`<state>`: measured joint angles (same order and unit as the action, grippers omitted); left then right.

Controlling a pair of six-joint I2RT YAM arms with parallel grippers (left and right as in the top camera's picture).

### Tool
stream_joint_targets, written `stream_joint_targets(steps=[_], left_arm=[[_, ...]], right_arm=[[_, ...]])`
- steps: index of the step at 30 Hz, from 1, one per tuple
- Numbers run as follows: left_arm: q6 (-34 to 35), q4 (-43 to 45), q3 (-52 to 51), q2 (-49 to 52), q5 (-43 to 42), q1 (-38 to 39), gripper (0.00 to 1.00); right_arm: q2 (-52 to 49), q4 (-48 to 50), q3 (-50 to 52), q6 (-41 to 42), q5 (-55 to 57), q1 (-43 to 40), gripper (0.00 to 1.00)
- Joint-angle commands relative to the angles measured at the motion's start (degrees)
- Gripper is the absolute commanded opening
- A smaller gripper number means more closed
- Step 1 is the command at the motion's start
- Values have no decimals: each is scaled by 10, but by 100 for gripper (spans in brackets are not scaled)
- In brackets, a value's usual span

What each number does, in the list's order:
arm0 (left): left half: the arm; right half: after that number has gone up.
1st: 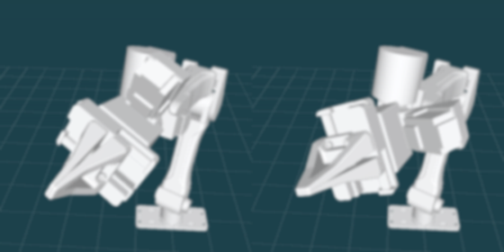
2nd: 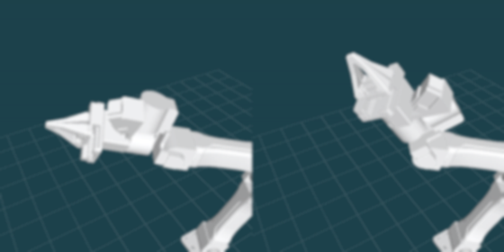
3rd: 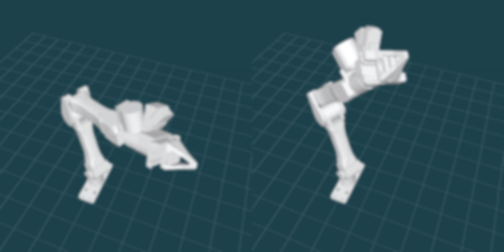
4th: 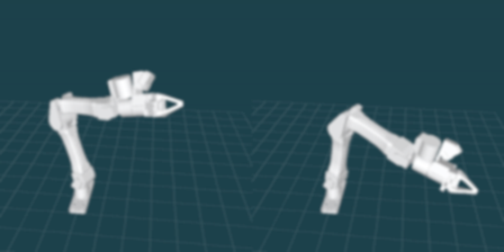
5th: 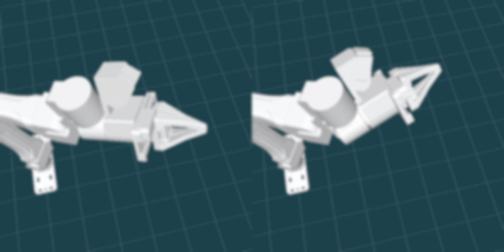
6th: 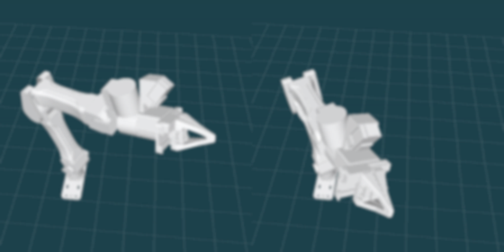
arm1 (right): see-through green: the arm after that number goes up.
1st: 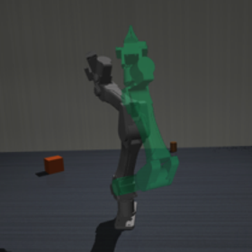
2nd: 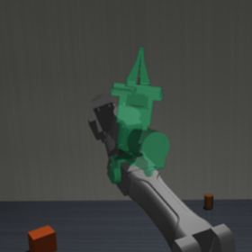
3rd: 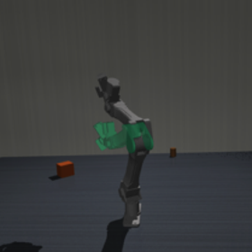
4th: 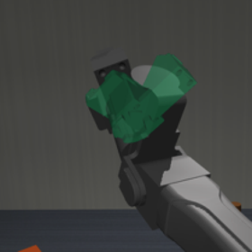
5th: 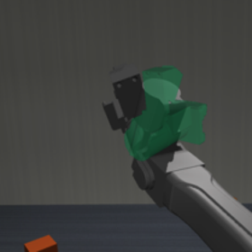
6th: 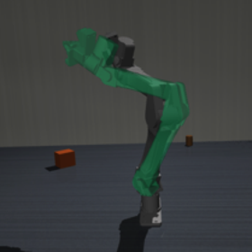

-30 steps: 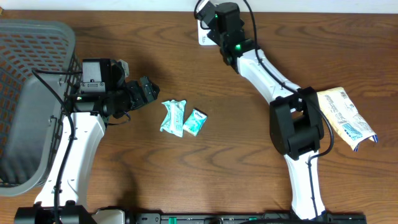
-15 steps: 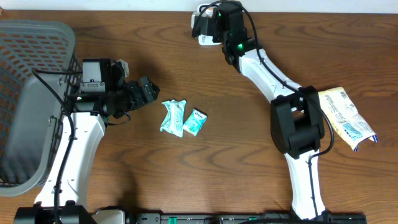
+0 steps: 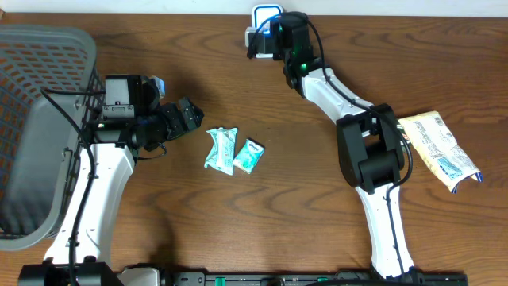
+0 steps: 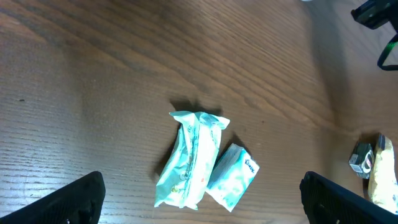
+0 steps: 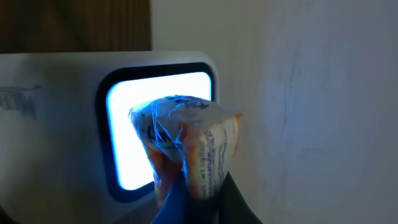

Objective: Scan the item barcode
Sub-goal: 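Hold the orange pack against the white scanner window, then carry the orange pack right and set it down on the table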

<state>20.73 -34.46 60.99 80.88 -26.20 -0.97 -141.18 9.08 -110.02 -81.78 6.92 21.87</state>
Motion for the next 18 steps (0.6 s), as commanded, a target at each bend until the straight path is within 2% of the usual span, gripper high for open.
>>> stream_joint_targets(steps=[1, 8, 9, 14, 15, 16, 18], left_arm=[[-8, 0, -2, 1, 3, -2, 99], [-8, 0, -2, 1, 3, -2, 99], [-8, 0, -2, 1, 3, -2, 99], [-8, 0, -2, 1, 3, -2, 99], [-8, 0, -2, 1, 3, -2, 99], [-8, 0, -2, 1, 3, -2, 99], [-8, 0, -2, 1, 3, -2, 99]], right_arm=[[2, 23, -4, 12, 3, 2, 1], [59, 9, -4, 159, 0, 5, 1], [94, -21, -4, 220, -8, 5, 1], [198, -151, -4, 407, -65, 2, 1], [221, -186, -4, 457, -66, 2, 1], [257, -257, -4, 550, -64, 2, 1], [289, -332, -4, 640, -65, 2, 1]])
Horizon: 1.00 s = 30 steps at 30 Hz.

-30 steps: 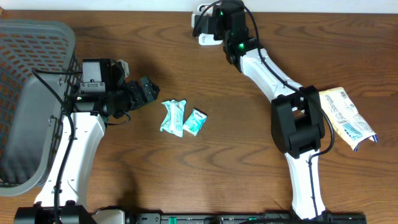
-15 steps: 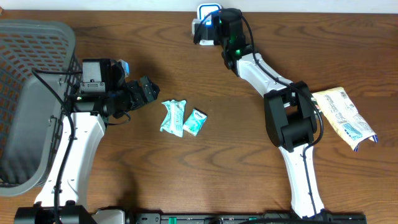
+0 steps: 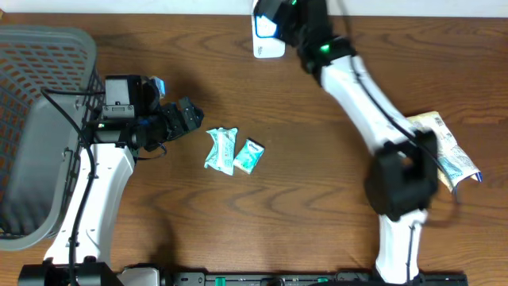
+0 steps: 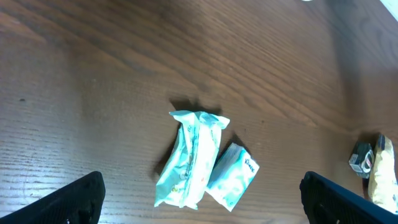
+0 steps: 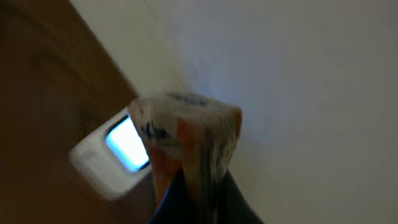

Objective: Scan the item barcode
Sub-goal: 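Carry the orange pack right and set it down on the table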

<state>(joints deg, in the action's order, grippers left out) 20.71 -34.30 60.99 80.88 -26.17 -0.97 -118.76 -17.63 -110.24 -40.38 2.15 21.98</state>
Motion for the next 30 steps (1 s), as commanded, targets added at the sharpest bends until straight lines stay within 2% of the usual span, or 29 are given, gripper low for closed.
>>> stream_joint_targets(steps=[1, 4, 10, 11, 14, 15, 19, 26, 28, 30], left_arm=[[-8, -2, -2, 1, 3, -2, 99], [-8, -2, -2, 1, 3, -2, 99], [-8, -2, -2, 1, 3, -2, 99], [-8, -2, -2, 1, 3, -2, 99], [-8, -2, -2, 1, 3, -2, 99], [-7, -2, -2, 1, 3, -2, 99], [-8, -2, -2, 1, 3, -2, 99], [-8, -2, -2, 1, 3, -2, 99], [-7, -2, -2, 1, 3, -2, 99], [-8, -2, -2, 1, 3, -2, 99]], right_arm=[[80, -107, -2, 281, -17, 0, 1], [122, -252, -2, 407, -24, -3, 1], [142, -556, 12, 482, -57, -19, 1], [142, -577, 28, 488, -56, -23, 1], [142, -587, 86, 499, -55, -35, 1], [142, -572, 140, 513, -55, -49, 1], [142, -531, 235, 532, -55, -94, 1], [142, -505, 306, 532, -24, -189, 2], [142, -508, 312, 532, -6, -221, 36], [142, -506, 312, 532, -9, -233, 56]])
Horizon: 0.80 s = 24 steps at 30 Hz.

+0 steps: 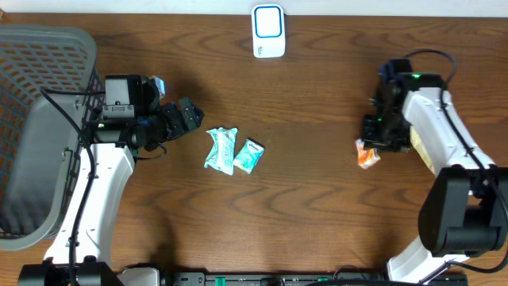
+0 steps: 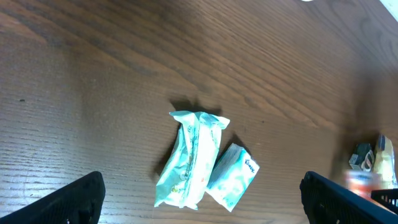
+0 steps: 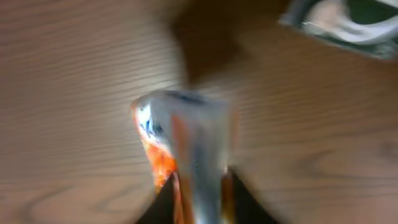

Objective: Scan the item barcode
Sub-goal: 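Carry the orange pack right and set it down on the table, then move the right gripper left and grasp the small teal tissue pack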

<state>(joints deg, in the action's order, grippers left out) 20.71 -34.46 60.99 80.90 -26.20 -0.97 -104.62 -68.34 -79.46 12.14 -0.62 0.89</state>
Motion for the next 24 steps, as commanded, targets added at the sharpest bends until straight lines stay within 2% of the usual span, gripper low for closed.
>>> stream_joint_targets(steps=[1, 3, 8, 12, 17, 19, 20, 24], left_arm=[[-7, 0, -2, 0, 3, -2, 99], [-7, 0, -2, 0, 3, -2, 99], [-7, 0, -2, 0, 3, -2, 99], [-8, 0, -2, 0, 3, -2, 99], [-8, 0, -2, 0, 3, -2, 99], [-7, 0, -2, 0, 3, -2, 99], [-8, 0, -2, 0, 3, -2, 99], [-8, 0, -2, 0, 3, -2, 99]], right_arm=[[1, 1, 4, 7, 19, -25, 66], [1, 2, 0, 5, -3, -26, 74], [2, 0, -44, -50, -116, -15, 73], [2, 37, -83, -71, -224, 38, 67], [0, 125, -77, -71, -252, 120, 58], [-2, 168, -73, -71, -252, 158, 52], [-4, 190, -71, -70, -252, 178, 46], [-27, 268, -68, -11, -228, 250, 13]])
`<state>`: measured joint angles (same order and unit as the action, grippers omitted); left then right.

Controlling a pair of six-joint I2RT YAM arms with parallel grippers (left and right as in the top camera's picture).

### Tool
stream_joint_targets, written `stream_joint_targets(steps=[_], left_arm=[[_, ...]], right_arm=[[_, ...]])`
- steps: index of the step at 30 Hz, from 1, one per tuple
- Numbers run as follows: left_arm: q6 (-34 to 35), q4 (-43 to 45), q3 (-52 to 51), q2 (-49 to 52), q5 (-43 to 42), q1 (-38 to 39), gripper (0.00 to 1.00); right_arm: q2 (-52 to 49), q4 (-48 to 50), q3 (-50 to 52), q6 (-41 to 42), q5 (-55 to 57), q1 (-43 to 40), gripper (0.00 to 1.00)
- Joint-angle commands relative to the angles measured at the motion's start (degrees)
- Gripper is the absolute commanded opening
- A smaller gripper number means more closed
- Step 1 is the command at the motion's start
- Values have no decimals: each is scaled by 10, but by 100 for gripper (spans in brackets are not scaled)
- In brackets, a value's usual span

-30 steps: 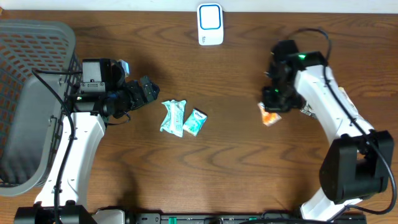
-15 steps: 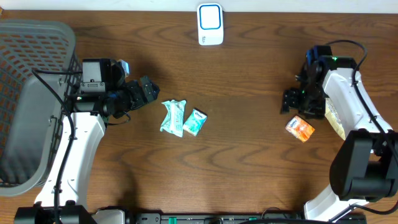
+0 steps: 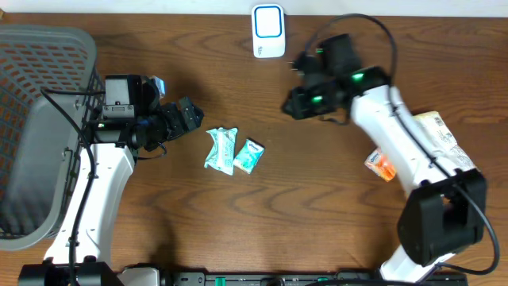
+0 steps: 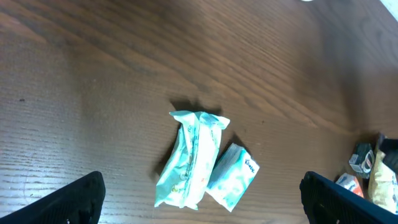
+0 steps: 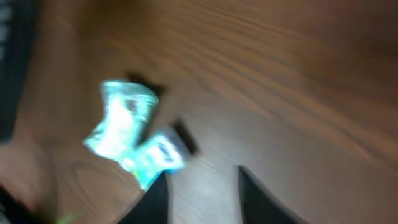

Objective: Scan the item barcode
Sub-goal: 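Move the right gripper left and grasp the small teal tissue pack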

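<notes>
The white scanner (image 3: 268,32) with its blue-lit window stands at the table's far edge. An orange packet (image 3: 381,166) lies loose on the wood at the right, also seen small in the left wrist view (image 4: 347,182). Two teal packets (image 3: 222,149) (image 3: 249,156) lie side by side mid-table. My right gripper (image 3: 294,103) hangs open and empty between the scanner and the teal packets; its blurred wrist view shows those packets (image 5: 124,124) ahead of the fingers (image 5: 157,198). To the left of the packets my left gripper (image 3: 189,116) stands open, holding nothing.
A grey mesh basket (image 3: 36,127) fills the left edge of the table. A yellow-and-white bag (image 3: 440,147) lies at the right edge, just beyond the orange packet. A small dark clip-like object (image 4: 360,157) lies near the bag.
My right gripper has let go of the orange packet, which now lies on the table at the right. The gripper is open and has moved left toward the teal packets. The left arm is unchanged.
My right gripper first held the orange packet right in front of the lit scanner window. Then it held it a little away from the scanner. Later it was low over the right side of the table, still shut on it. Now the packet lies there.
</notes>
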<state>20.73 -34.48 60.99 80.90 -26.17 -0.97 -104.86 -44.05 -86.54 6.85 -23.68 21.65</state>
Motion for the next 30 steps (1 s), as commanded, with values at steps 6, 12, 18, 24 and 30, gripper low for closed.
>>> stream_joint_targets(steps=[6, 12, 18, 24, 30], left_arm=[[-8, 0, -2, 0, 3, -2, 99], [-8, 0, -2, 0, 3, -2, 99], [-8, 0, -2, 0, 3, -2, 99], [-8, 0, -2, 0, 3, -2, 99], [-8, 0, -2, 0, 3, -2, 99]], right_arm=[[-90, 62, 3, 137, 10, 108, 1], [-146, 77, 3, 169, -1, 138, 1], [-157, 73, 3, 169, -4, 143, 1], [-157, 10, 3, 147, 60, 132, 1], [-157, -63, 3, 122, 106, 101, 1]])
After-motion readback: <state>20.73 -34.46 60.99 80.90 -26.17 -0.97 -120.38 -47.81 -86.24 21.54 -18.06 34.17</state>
